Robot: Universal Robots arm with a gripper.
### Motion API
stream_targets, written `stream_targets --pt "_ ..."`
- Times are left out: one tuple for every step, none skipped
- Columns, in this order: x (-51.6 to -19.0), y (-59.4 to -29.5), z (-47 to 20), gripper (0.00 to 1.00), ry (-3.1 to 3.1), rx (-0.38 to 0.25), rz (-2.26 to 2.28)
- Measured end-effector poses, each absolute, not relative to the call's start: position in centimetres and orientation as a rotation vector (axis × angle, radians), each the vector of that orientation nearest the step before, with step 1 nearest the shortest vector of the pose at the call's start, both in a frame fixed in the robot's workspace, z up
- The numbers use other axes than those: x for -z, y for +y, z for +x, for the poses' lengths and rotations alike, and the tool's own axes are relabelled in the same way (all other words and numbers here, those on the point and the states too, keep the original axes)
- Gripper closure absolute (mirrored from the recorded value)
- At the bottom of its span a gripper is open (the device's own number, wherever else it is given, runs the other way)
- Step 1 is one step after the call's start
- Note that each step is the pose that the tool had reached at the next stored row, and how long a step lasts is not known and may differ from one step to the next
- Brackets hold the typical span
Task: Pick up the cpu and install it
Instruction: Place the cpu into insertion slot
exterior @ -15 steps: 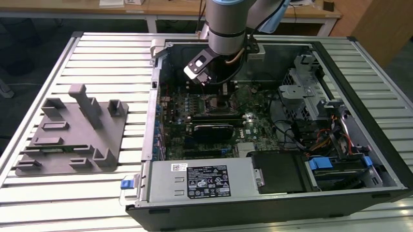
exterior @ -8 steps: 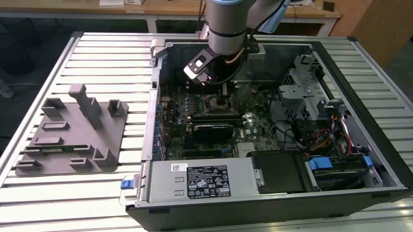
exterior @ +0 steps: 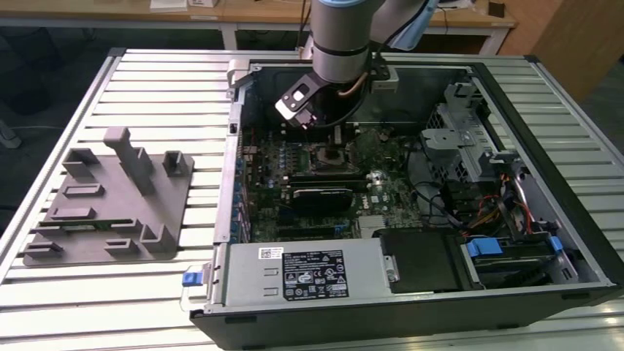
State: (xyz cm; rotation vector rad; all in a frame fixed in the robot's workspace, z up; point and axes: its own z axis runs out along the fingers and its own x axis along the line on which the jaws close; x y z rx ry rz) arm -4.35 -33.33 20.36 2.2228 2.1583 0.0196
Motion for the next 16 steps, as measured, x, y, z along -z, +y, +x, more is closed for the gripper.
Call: stream_targets --pt "-20.33 -33.33 -4.36 0.89 2.158 -0.02 2.223" --pt "-20.29 -33.33 -4.36 0.89 2.158 -0.019 2.223" --pt "-20.24 -33.33 -4.37 0.89 2.158 -0.019 2.223" --pt "-20.19 -33.33 -4.37 0.89 2.158 -0.019 2.223" --pt "-20.14 -33.33 -4.37 0.89 2.158 -0.019 2.223" --pt "-20.11 -33.33 -4.37 0.89 2.158 -0.019 2.223" --pt "-20.08 -33.33 -4.37 0.89 2.158 -0.019 2.223" --pt "-20.08 -33.34 -4.37 0.89 2.158 -0.019 2.223" --pt "-20.08 -33.34 -4.37 0.89 2.158 -0.019 2.223" --pt "-20.07 -33.33 -4.37 0.89 2.158 -0.019 2.223" --pt "-20.06 -33.33 -4.37 0.89 2.158 -0.019 2.223" --pt "-20.06 -33.33 -4.37 0.89 2.158 -0.019 2.223" --pt "-20.03 -33.33 -4.37 0.89 2.158 -0.02 2.223" --pt "-19.99 -33.32 -4.36 0.89 2.158 -0.02 2.223" --pt "-19.97 -33.33 -4.36 0.89 2.158 -0.02 2.223" --pt "-19.96 -33.33 -4.37 0.89 2.158 -0.019 2.223"
